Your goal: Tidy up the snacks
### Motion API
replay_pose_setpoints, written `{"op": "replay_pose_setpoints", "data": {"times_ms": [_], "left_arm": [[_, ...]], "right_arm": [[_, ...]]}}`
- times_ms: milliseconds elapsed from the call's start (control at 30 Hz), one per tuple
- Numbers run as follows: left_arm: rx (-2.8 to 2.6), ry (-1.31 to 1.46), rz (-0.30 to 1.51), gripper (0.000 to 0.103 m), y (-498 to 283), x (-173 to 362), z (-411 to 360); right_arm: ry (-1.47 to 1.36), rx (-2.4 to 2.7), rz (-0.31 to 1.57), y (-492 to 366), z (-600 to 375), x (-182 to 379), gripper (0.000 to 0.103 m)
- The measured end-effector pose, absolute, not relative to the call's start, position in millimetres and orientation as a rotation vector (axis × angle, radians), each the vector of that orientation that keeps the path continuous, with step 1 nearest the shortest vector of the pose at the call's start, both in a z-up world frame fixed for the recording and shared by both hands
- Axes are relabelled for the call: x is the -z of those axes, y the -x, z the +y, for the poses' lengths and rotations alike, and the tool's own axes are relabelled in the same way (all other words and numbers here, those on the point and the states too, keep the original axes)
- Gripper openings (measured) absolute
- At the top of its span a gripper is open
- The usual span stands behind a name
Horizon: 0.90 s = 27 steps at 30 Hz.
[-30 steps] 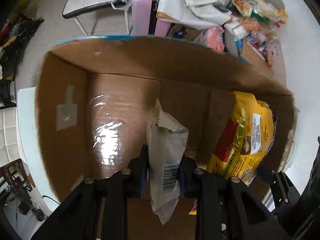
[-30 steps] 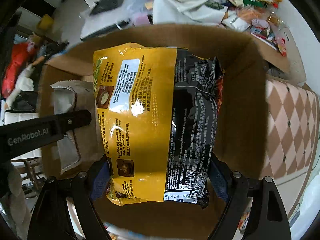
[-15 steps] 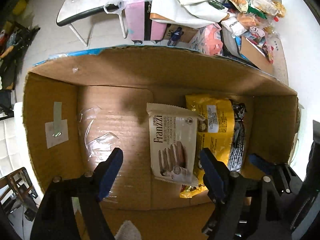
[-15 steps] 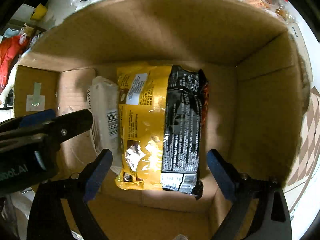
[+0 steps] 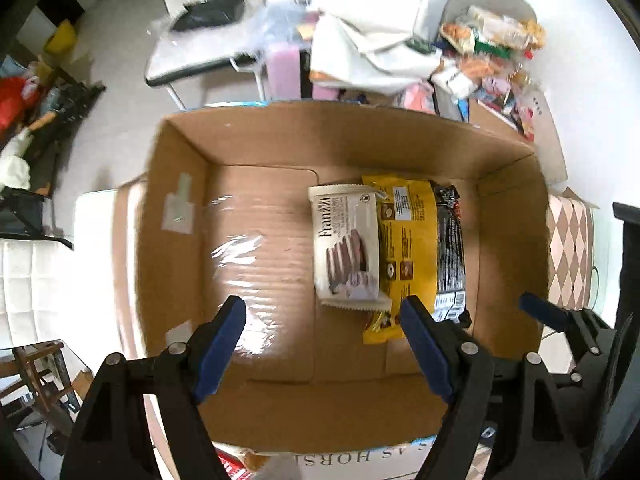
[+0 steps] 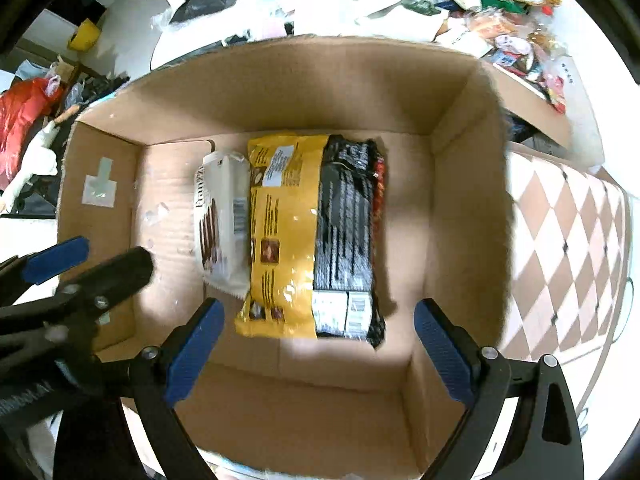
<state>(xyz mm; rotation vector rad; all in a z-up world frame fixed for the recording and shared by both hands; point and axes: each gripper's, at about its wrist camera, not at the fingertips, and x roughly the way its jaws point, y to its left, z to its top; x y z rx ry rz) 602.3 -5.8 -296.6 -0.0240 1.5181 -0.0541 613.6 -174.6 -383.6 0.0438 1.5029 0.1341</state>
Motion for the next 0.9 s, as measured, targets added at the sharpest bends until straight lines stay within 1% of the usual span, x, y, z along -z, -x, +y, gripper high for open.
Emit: {"op": "replay_pose_setpoints", "data": {"times_ms": [200,367,533,600,700,767,900], "left_arm": [[0.036,0.007,1.396,0.078,-555.6,256.5,1.8],[0.047,0.024,1.324,0.078,-506.0,219.3,9.4],[0.085,0.039,1.323,0.078,-439.2,197.6,14.8],[0.091,0.022,1.347,0.078,-409.3,200.0,13.9],[0.118,-0.028,1.421,0.078,-358.5,219.6,17.7],[0.181,-0.072,1.496,0.078,-322.0,244.8,19.7],[0.364,-0.291,1.617,0.078,-257.7,298.1,9.4]], "right_arm": [[-0.011,-0.12,1.389,-570.1,-174.8,335.4,0.098],[-0.068,-0.139,1.347,-514.4,-175.8,298.4,0.098],[-0.118,-0.156,1.335,-440.1,-181.5,283.6,0.098],[-0.138,-0.169,1.355,-405.6,-186.7,288.2,0.098],[-0.149,-0.177,1.416,-353.5,-196.0,305.8,0.098],[-0.153,-0.177,1.474,-318.2,-202.1,325.3,0.098],[-0.16,-0.183,1.6,-262.0,-214.4,367.6,0.098]]}}
